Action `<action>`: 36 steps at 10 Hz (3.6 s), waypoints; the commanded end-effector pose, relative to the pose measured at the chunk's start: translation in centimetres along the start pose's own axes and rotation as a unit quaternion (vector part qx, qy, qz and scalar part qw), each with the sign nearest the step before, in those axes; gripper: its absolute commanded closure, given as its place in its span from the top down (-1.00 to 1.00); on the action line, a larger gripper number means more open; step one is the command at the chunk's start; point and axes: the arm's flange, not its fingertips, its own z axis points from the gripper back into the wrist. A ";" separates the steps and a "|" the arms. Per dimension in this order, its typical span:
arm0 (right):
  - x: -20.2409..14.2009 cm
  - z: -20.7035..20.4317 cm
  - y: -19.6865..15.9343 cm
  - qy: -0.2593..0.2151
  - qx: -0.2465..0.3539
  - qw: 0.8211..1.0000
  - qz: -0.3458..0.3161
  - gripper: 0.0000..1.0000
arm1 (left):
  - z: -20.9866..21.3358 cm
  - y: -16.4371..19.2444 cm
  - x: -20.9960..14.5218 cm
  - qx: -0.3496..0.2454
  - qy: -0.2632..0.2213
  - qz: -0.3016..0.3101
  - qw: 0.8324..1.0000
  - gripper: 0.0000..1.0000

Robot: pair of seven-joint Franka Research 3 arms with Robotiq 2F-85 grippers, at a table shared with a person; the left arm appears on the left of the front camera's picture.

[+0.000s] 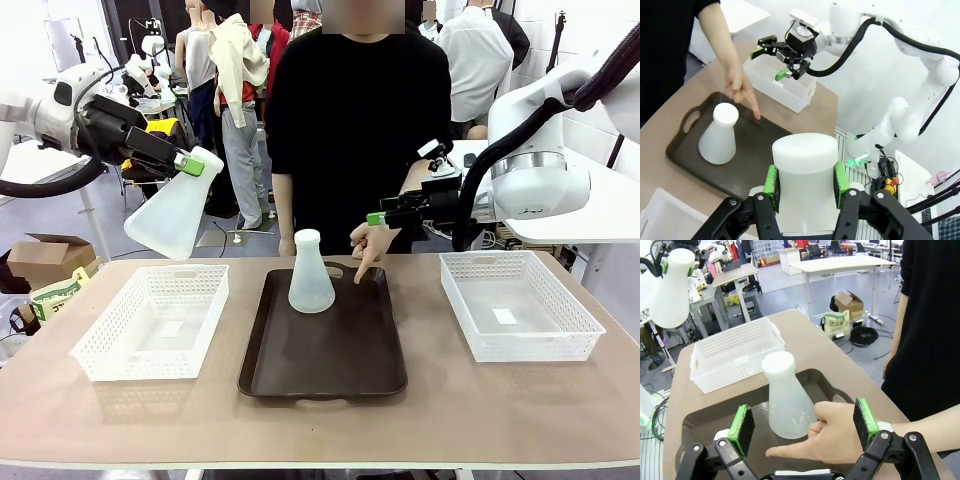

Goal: Prepare the laboratory tools.
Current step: Place the picked Big flask upright in the Handle tray as directed by the person.

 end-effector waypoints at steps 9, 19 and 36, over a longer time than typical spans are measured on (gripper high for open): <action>0.1 0.0 -0.1 0.005 0.003 1.000 -0.003 1.00 | -11.0 -5.4 -5.8 -0.143 -0.195 -0.237 0.941 -1.00; 0.1 0.0 -0.1 0.005 0.003 1.000 -0.003 1.00 | -12.8 -5.0 -7.4 -0.108 -0.238 -0.289 0.921 -1.00; 0.1 0.0 -0.1 0.005 0.003 1.000 -0.003 1.00 | -29.0 7.0 -16.1 0.001 -0.224 -0.292 0.930 -1.00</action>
